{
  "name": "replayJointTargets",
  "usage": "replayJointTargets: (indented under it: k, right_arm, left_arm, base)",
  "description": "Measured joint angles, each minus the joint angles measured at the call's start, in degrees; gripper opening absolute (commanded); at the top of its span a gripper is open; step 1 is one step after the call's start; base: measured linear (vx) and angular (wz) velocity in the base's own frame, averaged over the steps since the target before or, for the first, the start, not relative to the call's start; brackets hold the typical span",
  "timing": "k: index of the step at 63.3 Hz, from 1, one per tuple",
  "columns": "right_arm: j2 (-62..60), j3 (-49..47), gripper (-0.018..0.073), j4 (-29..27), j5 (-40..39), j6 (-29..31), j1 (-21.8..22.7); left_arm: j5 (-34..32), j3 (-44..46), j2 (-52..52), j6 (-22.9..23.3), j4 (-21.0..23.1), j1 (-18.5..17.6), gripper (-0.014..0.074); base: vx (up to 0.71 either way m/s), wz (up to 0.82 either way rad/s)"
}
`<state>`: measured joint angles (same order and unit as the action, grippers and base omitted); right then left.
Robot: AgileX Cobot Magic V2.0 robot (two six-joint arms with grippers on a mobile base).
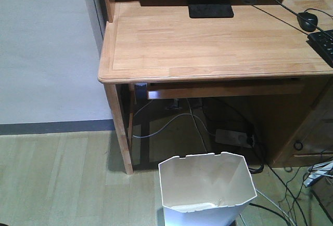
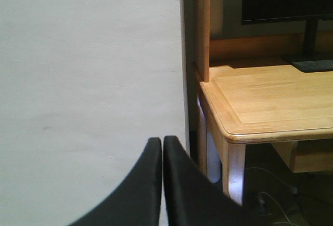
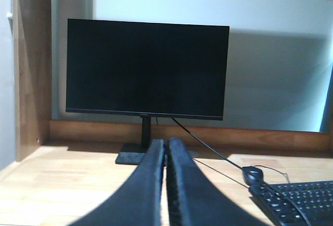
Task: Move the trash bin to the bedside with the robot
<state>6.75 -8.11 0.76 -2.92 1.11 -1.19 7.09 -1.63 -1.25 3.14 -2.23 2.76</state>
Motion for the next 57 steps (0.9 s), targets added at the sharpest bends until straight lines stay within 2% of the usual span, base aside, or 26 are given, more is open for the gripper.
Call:
replayJointTargets:
  k: [19,40,50,57]
  right_arm:
    - [19.4,-15.2,-0.0009,-0.1,16.1,0.4,0.0]
    - [27.5,-16.5,0.0014,-1.5,19.0,-0.4,0.0]
    - [27.9,-16.5,0.0129,-0.8,20.3,-0.4,0.0]
    - [27.9,-16.5,0.0279,-0.4,20.9,-0.4,0.0]
  left_arm:
    - [0.0,0.0,0.0,0.0,0.0,0.0,-0.0006]
    - [0.0,0.0,0.0,0.0,0.0,0.0,-0.0006]
    - [0.0,0.0,0.0,0.0,0.0,0.0,-0.0006]
    - [0.0,0.0,0.0,0.0,0.0,0.0,-0.0006]
  base:
    - [0.0,0.0]
    - [0.0,0.0]
    - [0.0,0.0]
    - [0.0,0.0]
